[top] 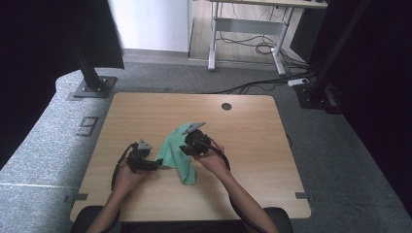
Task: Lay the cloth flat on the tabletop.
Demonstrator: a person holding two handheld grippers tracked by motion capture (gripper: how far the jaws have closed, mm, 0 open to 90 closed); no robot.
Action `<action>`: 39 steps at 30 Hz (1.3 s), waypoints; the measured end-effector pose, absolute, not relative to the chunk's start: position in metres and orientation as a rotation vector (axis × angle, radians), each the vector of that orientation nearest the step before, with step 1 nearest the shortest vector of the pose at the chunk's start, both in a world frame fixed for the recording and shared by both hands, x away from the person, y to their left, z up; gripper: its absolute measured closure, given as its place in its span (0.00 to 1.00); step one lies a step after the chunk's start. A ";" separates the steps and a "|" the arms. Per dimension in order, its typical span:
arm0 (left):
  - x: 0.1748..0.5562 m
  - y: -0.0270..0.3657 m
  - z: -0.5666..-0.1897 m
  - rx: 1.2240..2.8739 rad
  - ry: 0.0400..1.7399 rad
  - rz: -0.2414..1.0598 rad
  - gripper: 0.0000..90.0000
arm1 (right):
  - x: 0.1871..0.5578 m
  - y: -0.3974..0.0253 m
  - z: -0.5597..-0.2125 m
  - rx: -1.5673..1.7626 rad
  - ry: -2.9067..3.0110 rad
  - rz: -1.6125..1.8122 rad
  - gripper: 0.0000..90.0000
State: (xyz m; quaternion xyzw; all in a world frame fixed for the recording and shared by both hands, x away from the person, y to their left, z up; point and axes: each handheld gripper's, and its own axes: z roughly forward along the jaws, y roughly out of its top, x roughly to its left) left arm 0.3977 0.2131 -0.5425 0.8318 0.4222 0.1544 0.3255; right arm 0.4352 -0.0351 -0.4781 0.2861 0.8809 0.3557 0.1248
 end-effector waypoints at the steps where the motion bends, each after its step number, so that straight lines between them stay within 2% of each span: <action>1: 0.398 0.213 -0.542 2.181 1.106 0.404 0.30 | 0.437 -0.040 -0.478 0.845 2.562 1.028 0.72; 7: 0.398 0.214 -0.542 2.188 1.100 0.401 0.30 | 0.446 -0.064 -0.486 0.933 2.529 0.986 0.72; 13: 0.398 0.214 -0.542 2.191 1.105 0.400 0.30 | 0.452 -0.064 -0.513 1.005 2.535 0.984 0.56; 16: 0.398 0.214 -0.542 2.193 1.105 0.400 0.30 | 0.455 -0.054 -0.527 1.009 2.548 0.990 0.53; 18: 0.398 0.214 -0.541 2.194 1.106 0.398 0.30 | 0.456 -0.048 -0.534 1.002 2.563 0.978 0.56; 19: 0.398 0.214 -0.541 2.195 1.105 0.396 0.30 | 0.456 -0.046 -0.537 1.004 2.557 0.992 0.63; 20: 0.398 0.215 -0.541 2.198 1.104 0.395 0.30 | 0.457 -0.046 -0.537 1.017 2.556 1.022 0.75; 22: 0.398 0.216 -0.541 2.204 1.104 0.395 0.30 | 0.458 -0.046 -0.537 1.043 2.565 1.040 0.89; 24: 0.398 0.218 -0.540 2.206 1.108 0.393 0.30 | 0.457 -0.046 -0.535 1.025 2.562 0.993 0.94; 27: 0.398 0.220 -0.540 2.207 1.115 0.393 0.30 | 0.456 -0.054 -0.527 0.996 2.518 0.874 0.94; 34: 0.399 0.223 -0.539 2.210 1.129 0.394 0.30 | 0.463 -0.105 -0.493 1.111 2.413 0.917 0.94; 36: 0.399 0.223 -0.539 2.210 1.132 0.393 0.30 | 0.460 -0.112 -0.488 1.090 2.474 0.909 0.89; 39: 0.398 0.224 -0.539 2.213 1.131 0.390 0.30 | 0.453 -0.118 -0.484 1.047 2.438 0.852 0.76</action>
